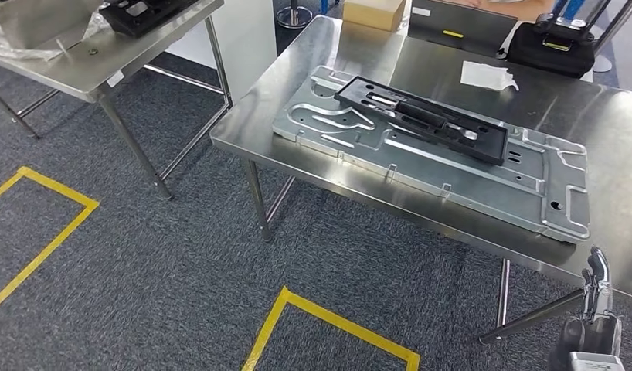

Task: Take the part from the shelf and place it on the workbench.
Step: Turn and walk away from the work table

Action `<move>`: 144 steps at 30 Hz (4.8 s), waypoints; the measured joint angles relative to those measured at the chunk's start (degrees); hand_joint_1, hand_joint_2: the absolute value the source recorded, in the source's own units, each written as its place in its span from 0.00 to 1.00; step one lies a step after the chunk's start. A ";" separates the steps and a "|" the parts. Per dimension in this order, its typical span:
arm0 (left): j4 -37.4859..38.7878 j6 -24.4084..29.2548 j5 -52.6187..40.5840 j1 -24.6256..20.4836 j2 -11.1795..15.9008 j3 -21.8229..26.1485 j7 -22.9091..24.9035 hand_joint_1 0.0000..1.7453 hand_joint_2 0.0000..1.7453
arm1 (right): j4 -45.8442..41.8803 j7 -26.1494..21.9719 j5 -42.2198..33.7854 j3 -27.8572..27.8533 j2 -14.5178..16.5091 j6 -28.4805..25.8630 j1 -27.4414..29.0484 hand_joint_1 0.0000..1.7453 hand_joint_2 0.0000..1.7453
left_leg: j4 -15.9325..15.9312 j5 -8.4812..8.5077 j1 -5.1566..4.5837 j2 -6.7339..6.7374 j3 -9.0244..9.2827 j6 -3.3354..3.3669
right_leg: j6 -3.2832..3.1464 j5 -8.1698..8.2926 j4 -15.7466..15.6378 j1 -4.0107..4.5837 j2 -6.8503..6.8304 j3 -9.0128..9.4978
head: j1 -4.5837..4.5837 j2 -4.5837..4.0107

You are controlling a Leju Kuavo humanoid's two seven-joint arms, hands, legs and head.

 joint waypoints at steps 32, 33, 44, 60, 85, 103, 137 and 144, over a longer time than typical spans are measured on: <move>0.11 2.67 -3.34 0.09 -0.21 -1.74 0.43 0.00 0.00 | 78.22 8.24 11.22 35.00 -4.11 -22.99 -21.53 0.00 0.00 | 0.48 0.56 0.32 -1.60 -2.30 -0.53 | -0.45 1.63 -4.38 0.16 1.00 3.07 | -0.02 0.00; 0.11 2.96 -3.38 0.03 -0.22 -1.82 0.32 0.00 0.00 | 82.02 11.09 12.11 36.74 -4.05 -22.99 -22.76 0.00 0.00 | 0.81 0.97 0.25 -2.22 -2.88 -0.75 | -0.79 1.98 -8.54 0.21 2.33 5.77 | -0.03 0.00; 0.11 5.00 -4.38 0.65 0.01 -2.24 0.48 0.00 0.00 | 101.30 38.06 4.41 40.12 -5.47 -3.25 -25.44 0.00 0.00 | 17.69 -7.00 1.04 0.91 -9.91 -3.83 | -3.33 2.41 -15.55 0.17 -2.31 7.69 | -0.09 0.00; 0.11 3.98 -14.22 0.60 3.45 -9.89 3.20 0.00 0.00 | 104.66 38.81 -7.32 28.21 -5.60 -0.99 -25.38 0.00 0.00 | 0.76 -2.12 0.69 -0.43 1.07 -0.55 | -0.26 -4.84 1.48 0.01 -0.54 -0.55 | -0.01 0.00; 0.15 6.47 -13.31 1.30 3.68 -9.31 5.04 0.00 0.00 | 105.20 36.98 -2.22 29.77 -6.90 0.84 -26.61 0.00 0.00 | 1.19 -2.20 0.96 2.32 0.74 -1.46 | 0.13 1.55 -11.98 -0.18 -4.41 5.00 | -0.02 0.00; 0.41 4.73 -16.57 0.01 4.40 -12.38 5.24 0.00 0.00 | 105.47 37.27 -3.45 29.63 -7.41 1.08 -25.98 0.00 0.00 | 12.22 -7.41 0.60 -0.08 -5.65 -3.31 | -3.22 4.81 -14.31 0.19 -0.55 4.23 | -0.05 0.00; 0.83 4.57 -15.73 -0.25 5.63 -12.70 5.81 0.00 0.00 | 105.49 37.45 -4.60 28.76 -7.16 2.45 -26.55 0.00 0.00 | 16.42 -8.11 1.00 1.24 -6.81 -3.95 | -3.46 4.61 -13.82 0.38 -3.53 3.77 | -0.02 0.00; 0.83 3.56 -15.89 -0.32 5.89 -12.70 5.26 0.00 0.00 | 105.46 37.23 -5.07 28.15 -7.12 2.26 -26.86 0.00 0.00 | 0.81 -2.66 0.31 4.39 1.72 -2.17 | -1.65 3.62 -13.68 0.92 -7.84 4.97 | 0.01 0.00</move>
